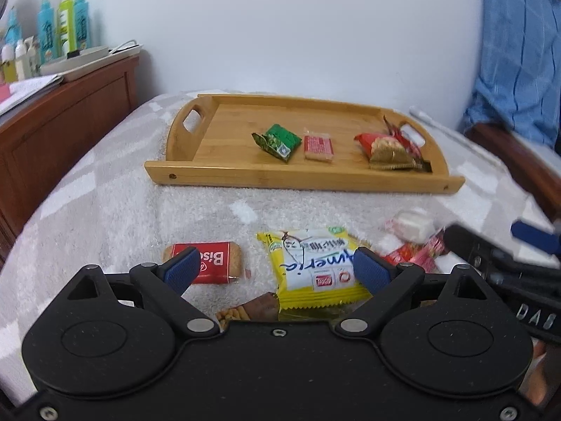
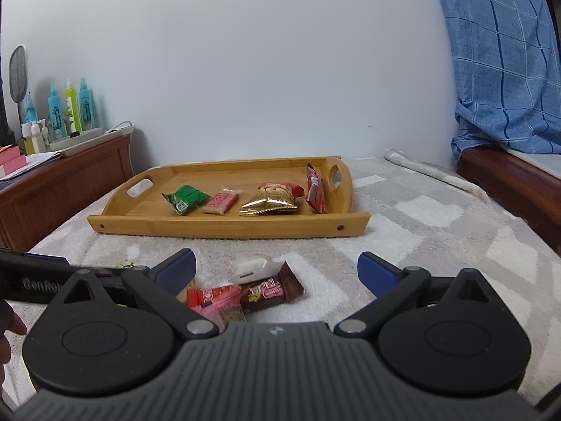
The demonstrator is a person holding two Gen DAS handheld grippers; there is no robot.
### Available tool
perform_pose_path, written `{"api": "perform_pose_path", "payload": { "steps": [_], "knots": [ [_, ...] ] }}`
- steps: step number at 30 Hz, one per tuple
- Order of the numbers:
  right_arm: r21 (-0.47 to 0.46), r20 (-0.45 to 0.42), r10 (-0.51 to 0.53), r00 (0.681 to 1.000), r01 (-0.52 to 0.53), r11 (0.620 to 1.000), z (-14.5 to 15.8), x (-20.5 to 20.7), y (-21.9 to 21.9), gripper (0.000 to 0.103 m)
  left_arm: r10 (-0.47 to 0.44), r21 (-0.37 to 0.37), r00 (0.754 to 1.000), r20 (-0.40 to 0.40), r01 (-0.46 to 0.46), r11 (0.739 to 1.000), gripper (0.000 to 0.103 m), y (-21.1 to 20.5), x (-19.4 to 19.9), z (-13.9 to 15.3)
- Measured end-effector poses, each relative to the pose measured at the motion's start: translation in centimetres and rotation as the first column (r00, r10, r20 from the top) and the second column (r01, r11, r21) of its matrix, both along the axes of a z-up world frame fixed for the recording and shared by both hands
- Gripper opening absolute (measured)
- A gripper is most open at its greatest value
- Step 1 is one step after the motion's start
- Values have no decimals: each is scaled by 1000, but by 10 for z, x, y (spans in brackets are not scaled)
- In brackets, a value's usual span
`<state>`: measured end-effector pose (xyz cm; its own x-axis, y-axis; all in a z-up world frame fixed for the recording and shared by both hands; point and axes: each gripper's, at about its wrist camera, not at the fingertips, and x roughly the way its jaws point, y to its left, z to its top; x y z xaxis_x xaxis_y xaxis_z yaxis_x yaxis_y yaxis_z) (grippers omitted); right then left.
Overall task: Organize snacks
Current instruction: 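Move both tools back toward the snack pile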
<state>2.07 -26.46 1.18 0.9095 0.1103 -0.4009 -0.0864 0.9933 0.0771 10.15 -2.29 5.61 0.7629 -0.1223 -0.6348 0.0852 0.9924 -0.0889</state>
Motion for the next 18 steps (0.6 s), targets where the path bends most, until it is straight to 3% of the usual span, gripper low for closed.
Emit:
{"api": "perform_pose_path", "payload": {
  "steps": [3, 11, 18],
  "knots": [
    [10, -33, -3, 999, 4, 1000, -2, -2, -4, 103, 5, -31, 1000, -1, -5, 1000, 94, 3, 1, 3],
    [35, -126, 29, 992, -25, 999, -15, -8, -2, 103, -36, -25, 999, -12, 36, 999, 94, -7, 3, 3],
    [-102, -118, 102, 988, -114, 988, -21, -13, 28, 98, -58, 11, 997, -42, 58, 998, 94, -22, 11, -4]
  ]
}}
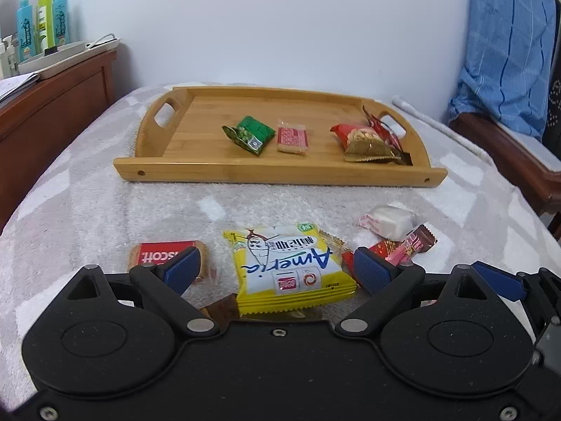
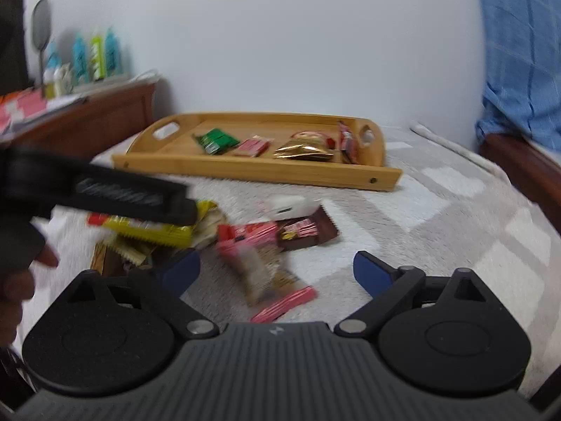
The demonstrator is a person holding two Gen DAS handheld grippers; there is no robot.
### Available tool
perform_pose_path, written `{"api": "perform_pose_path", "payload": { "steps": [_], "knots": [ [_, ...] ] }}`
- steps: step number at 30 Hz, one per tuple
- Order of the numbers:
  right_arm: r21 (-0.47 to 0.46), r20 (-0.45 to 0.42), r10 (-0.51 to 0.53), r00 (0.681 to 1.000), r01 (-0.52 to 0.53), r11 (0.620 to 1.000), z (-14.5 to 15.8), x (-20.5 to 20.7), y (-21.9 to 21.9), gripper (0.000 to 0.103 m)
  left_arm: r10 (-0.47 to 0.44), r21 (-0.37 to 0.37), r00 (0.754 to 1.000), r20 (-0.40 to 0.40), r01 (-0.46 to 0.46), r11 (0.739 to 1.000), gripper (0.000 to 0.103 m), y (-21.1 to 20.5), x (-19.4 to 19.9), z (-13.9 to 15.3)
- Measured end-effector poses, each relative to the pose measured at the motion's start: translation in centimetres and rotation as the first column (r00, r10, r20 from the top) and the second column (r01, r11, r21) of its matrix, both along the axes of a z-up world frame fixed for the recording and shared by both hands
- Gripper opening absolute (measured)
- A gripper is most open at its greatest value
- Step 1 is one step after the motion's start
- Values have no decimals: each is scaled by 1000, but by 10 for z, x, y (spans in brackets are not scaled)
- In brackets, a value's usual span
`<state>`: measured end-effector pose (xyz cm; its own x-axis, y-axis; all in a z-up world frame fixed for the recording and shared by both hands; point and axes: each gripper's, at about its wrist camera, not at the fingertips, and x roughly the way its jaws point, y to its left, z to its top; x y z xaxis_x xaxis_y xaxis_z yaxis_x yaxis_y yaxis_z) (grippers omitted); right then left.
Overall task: Organize snacks
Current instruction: 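Move both tools back toward the snack pile, then grasp the yellow Amerio wafer with the left tool while the right tool grasps a brown snack bar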
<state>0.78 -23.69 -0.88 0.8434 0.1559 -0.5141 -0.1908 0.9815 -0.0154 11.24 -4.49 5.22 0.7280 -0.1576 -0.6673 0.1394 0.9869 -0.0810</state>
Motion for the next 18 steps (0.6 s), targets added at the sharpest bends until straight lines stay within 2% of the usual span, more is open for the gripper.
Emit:
{"api": "perform_pose_path", "payload": {
  "steps": [4, 7, 13, 18],
  "knots": [
    [-57, 9, 30, 1000, -29, 998, -2, -3, 10, 93, 0, 12, 1000, -17, 0, 1000, 94, -6, 5, -5],
    [-63, 8, 39, 999, -38, 997, -3, -5, 13, 90, 2, 4, 999, -33, -2, 1000, 93, -7, 8, -8],
    [-37, -8, 29, 1000, -29, 999, -3, -2, 11, 86, -3, -29, 998, -67, 1, 1000, 70, -6, 8, -13],
    [-1, -17, 21, 1000, -21, 1000, -4, 0, 7, 80, -7, -23, 999, -52, 6, 1000, 68, -8, 4, -12]
  ]
}}
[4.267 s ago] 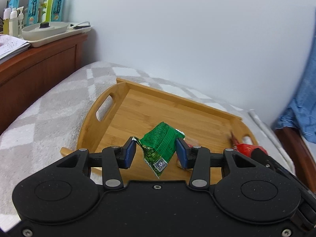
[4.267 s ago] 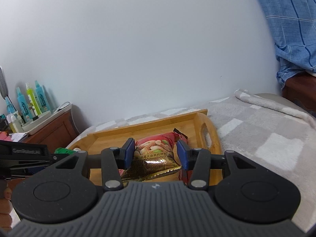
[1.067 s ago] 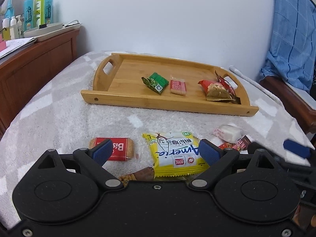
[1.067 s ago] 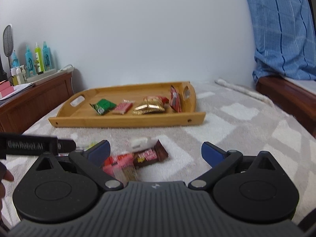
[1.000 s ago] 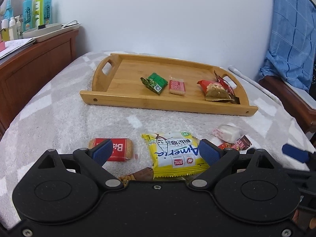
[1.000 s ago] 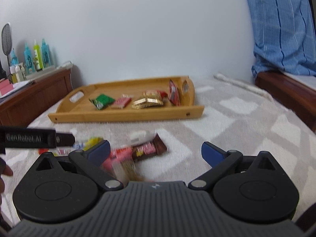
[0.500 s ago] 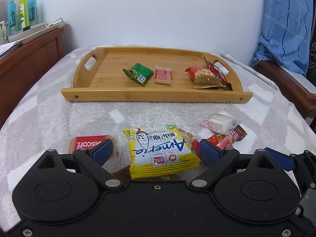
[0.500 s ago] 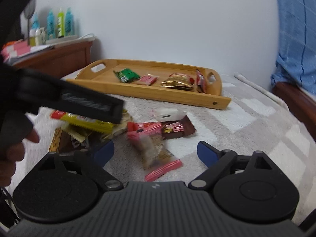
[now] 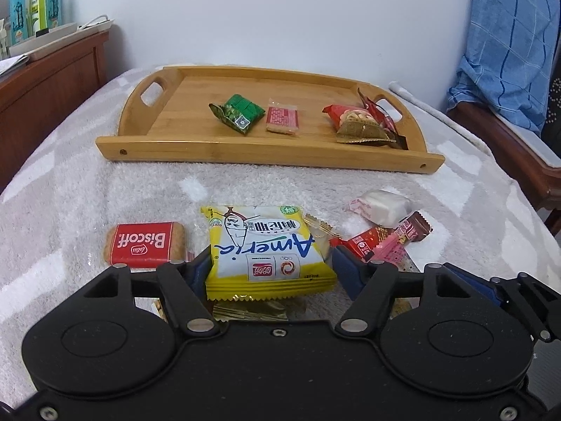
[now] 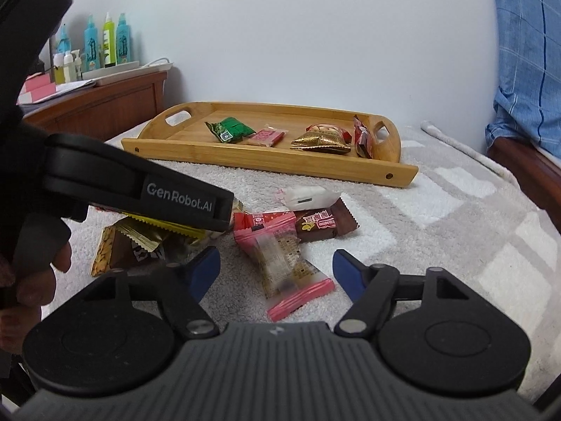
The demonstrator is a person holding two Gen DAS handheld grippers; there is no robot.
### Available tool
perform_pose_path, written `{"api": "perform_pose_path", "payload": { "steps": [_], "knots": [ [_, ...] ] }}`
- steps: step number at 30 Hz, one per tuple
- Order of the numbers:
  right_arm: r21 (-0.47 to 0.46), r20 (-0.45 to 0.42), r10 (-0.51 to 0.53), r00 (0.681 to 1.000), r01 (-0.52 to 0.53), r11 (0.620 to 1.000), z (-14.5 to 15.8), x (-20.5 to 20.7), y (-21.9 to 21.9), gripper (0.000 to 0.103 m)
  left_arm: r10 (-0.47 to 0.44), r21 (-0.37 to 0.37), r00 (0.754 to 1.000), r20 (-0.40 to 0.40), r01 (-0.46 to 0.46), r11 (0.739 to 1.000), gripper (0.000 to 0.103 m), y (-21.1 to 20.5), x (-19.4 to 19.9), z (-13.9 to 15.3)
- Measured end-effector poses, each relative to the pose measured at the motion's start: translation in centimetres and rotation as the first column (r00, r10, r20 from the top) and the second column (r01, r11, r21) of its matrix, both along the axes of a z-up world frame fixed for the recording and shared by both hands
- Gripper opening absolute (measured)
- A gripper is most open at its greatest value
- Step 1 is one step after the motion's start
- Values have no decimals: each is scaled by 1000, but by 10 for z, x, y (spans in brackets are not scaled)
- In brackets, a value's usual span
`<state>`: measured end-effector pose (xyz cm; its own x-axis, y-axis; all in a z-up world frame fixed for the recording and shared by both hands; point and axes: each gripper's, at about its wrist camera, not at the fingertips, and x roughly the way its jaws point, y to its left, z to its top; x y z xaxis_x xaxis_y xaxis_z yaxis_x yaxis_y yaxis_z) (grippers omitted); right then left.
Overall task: Organize snacks
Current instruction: 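Grasp the yellow Amerio wafer with the left tool while the right tool grasps a brown snack bar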
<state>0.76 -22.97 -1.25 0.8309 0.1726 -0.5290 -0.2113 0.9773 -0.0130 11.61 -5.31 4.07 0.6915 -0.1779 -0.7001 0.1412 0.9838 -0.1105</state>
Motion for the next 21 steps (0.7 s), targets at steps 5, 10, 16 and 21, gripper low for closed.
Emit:
{"api": "perform_pose_path", "payload": {
  "steps": [5, 10, 16, 21],
  "knots": [
    [25, -11, -8, 1000, 9, 1000, 0, 1, -4, 63, -2, 13, 1000, 18, 2, 1000, 67, 0, -5, 2],
    [48, -6, -31, 1000, 31, 998, 2, 1, -8, 39, -5, 15, 999, 35, 4, 1000, 67, 0, -9, 7],
    [117, -8, -51, 999, 52, 992, 5, 2, -18, 30, -17, 20, 998, 56, 16, 1000, 67, 0, -12, 15],
    [154, -8, -69, 998, 69, 986, 7, 2, -23, 25, -27, 24, 997, 75, 26, 999, 67, -1, -15, 21]
  ]
}}
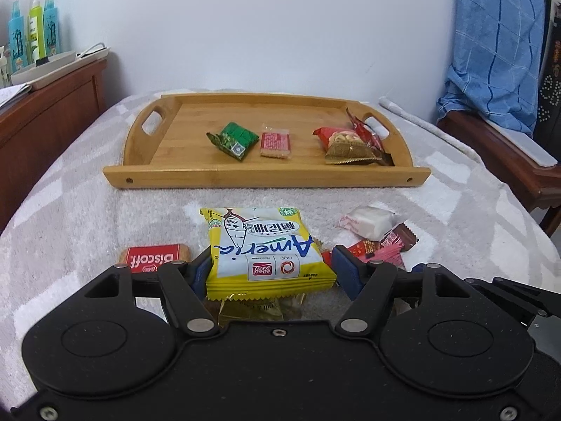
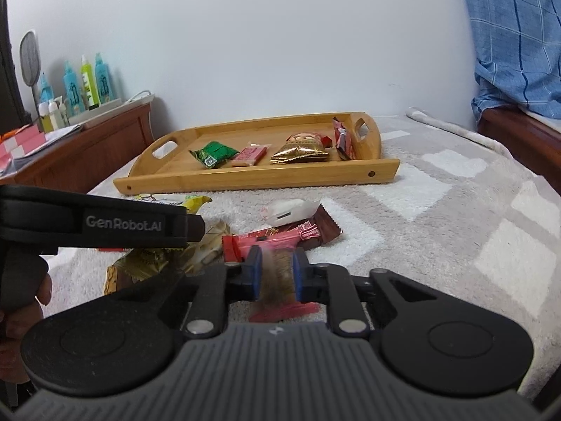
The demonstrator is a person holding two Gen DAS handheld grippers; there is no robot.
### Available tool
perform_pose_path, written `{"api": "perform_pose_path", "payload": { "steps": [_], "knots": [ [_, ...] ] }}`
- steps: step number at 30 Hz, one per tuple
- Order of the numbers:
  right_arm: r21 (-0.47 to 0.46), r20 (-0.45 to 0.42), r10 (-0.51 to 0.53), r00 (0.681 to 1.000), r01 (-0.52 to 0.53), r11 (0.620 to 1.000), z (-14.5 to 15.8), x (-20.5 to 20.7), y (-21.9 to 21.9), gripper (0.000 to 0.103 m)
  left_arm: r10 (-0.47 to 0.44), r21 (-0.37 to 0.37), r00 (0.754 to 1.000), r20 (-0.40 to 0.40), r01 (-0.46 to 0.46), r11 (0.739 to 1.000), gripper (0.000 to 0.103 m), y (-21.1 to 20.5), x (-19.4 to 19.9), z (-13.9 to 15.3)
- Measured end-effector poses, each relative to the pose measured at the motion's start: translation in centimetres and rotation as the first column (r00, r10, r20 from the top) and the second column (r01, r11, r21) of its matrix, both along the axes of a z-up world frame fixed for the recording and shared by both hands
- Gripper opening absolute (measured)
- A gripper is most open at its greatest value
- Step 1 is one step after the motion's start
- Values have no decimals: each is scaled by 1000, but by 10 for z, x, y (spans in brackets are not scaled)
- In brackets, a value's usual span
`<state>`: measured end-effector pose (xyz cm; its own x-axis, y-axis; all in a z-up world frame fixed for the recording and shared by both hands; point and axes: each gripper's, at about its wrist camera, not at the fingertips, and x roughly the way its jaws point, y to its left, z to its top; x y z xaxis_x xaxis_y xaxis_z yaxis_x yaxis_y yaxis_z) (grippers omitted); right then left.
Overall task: Organize snacks
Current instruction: 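Grasp the yellow Amerio wafer with the left tool while the right tool grasps a brown snack bar, then carry the wafer and snack bar over the wooden tray and open both tools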
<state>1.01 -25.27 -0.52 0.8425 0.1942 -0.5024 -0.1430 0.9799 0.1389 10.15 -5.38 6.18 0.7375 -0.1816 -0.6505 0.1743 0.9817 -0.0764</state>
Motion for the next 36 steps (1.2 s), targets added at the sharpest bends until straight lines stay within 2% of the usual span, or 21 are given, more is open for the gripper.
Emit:
{"api": "perform_pose_path", "payload": {
  "steps": [2, 6, 9, 11, 13, 16, 18, 21, 27, 36],
  "knots": [
    [7, -19, -3, 1000, 3, 1000, -2, 2, -1, 47, -5, 4, 1000, 6, 5, 1000, 67, 0, -1, 1],
    [32, -35, -9, 999, 11, 999, -5, 5, -2, 58, -5, 5, 1000, 7, 5, 1000, 67, 0, -1, 2],
    [29, -71, -16, 997, 18, 999, -10, 8, 1, 59, -2, 4, 1000, 4, 2, 1000, 67, 0, -2, 1],
    [28, -74, -21, 997, 23, 999, -13, 10, 3, 58, -2, 4, 1000, 5, 2, 1000, 67, 0, -2, 1],
    [21, -64, -23, 998, 24, 999, -13, 9, 5, 39, -2, 3, 1000, 7, 2, 1000, 67, 0, -3, 1],
    [41, -58, -15, 998, 17, 999, -11, 7, 4, 32, 0, -2, 1000, 13, 0, 1000, 67, 1, -3, 3],
    [68, -50, -7, 999, 11, 998, -8, 4, 2, 31, 5, -2, 1000, 19, -5, 1000, 64, 2, -3, 5],
    [93, -14, -13, 1000, 15, 996, 0, 0, -2, 30, 17, 2, 1000, 25, -17, 1000, 48, 4, 0, 9],
    [169, 43, -58, 997, 49, 984, 13, 0, -20, 30, 38, -11, 999, 26, -37, 999, 46, 14, 9, 13],
    [261, -6, -106, 994, 104, 960, 12, 11, -40, 30, 24, 7, 998, 61, -24, 1000, 44, 14, 4, 13]
  ]
}}
